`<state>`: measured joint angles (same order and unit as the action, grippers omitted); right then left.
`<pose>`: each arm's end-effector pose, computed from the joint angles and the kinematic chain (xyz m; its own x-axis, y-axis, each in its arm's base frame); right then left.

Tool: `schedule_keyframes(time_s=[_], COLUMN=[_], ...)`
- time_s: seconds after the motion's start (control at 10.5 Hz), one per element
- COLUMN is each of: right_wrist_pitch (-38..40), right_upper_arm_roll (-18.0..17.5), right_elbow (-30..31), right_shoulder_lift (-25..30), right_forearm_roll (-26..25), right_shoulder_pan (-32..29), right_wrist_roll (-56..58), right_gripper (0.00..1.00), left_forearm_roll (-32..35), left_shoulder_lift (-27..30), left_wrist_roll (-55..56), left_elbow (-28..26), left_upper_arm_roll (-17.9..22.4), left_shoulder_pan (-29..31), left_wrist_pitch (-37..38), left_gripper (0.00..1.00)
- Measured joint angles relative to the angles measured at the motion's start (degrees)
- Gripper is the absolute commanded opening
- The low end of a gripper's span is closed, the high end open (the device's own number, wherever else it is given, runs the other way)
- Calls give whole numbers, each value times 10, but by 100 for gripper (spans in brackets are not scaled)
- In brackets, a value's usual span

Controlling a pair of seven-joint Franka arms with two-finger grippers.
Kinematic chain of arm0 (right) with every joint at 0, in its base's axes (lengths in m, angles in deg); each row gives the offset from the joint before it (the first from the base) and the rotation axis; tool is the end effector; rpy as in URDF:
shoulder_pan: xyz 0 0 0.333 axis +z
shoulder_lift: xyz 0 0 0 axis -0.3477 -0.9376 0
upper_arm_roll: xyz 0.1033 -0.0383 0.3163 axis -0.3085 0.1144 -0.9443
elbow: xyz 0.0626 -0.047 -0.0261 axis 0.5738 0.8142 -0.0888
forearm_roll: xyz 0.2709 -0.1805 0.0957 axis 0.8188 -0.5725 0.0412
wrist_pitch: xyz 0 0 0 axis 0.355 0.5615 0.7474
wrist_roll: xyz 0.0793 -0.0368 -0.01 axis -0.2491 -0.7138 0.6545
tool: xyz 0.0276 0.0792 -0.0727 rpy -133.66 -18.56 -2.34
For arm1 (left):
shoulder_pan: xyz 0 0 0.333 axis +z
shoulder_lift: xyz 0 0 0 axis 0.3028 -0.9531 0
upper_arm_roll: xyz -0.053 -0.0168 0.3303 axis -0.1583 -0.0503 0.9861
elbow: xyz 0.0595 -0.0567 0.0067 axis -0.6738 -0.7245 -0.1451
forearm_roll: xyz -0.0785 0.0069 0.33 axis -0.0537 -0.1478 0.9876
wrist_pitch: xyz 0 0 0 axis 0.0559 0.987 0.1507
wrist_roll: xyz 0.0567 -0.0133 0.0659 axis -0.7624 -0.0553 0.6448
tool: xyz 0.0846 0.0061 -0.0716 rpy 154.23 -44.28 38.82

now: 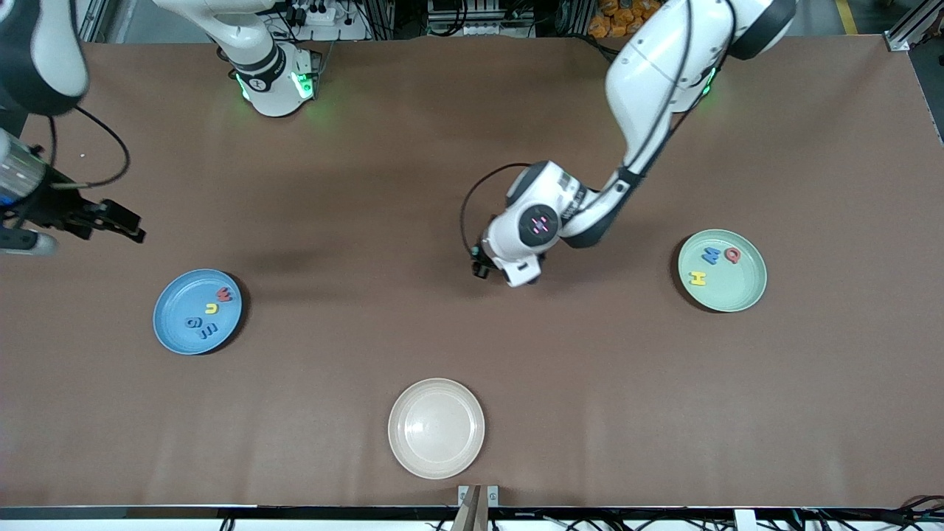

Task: Sort upper and lower case letters into plates
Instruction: 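Carry the R to the green plate while the right gripper withdraws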

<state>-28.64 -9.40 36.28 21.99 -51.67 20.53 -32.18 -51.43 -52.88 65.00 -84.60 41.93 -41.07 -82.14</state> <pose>0.4957 -0.0513 0.5735 0.9948 -0.0908 0.0468 -0.0891 -0.9954 -0.0359 0.5021 -0.4200 0.2414 0.2817 0.8995 -0.3340 0.9115 -0.3596 -0.1998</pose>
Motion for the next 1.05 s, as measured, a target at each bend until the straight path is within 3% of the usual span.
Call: schedule_keyframes(time_s=[0.29,0.48,0.76,1.05], right_wrist_pitch=[77,118,170,177], right_upper_arm_roll=[-7,-9,-22,-25], right_elbow=[-84,-132,-153,-153], right_shoulder_lift=[3,3,3,3], right_forearm_roll=[0,0,-5,-9], right_shoulder_pan=[5,5,5,4], right_wrist_roll=[0,2,8,32], right_gripper=[100,100,100,100], left_forearm_roll=[0,1,40,115], left_shoulder_lift=[58,101,147,149], left_wrist_roll=[-115,-242,-468,-575], left_elbow=[-38,-91,-186,-210], left_upper_arm_roll=[-1,0,4,3], left_shoulder_pan=[84,151,299,392], left_wrist_pitch=[105,157,166,170], left_gripper=[11,11,11,11])
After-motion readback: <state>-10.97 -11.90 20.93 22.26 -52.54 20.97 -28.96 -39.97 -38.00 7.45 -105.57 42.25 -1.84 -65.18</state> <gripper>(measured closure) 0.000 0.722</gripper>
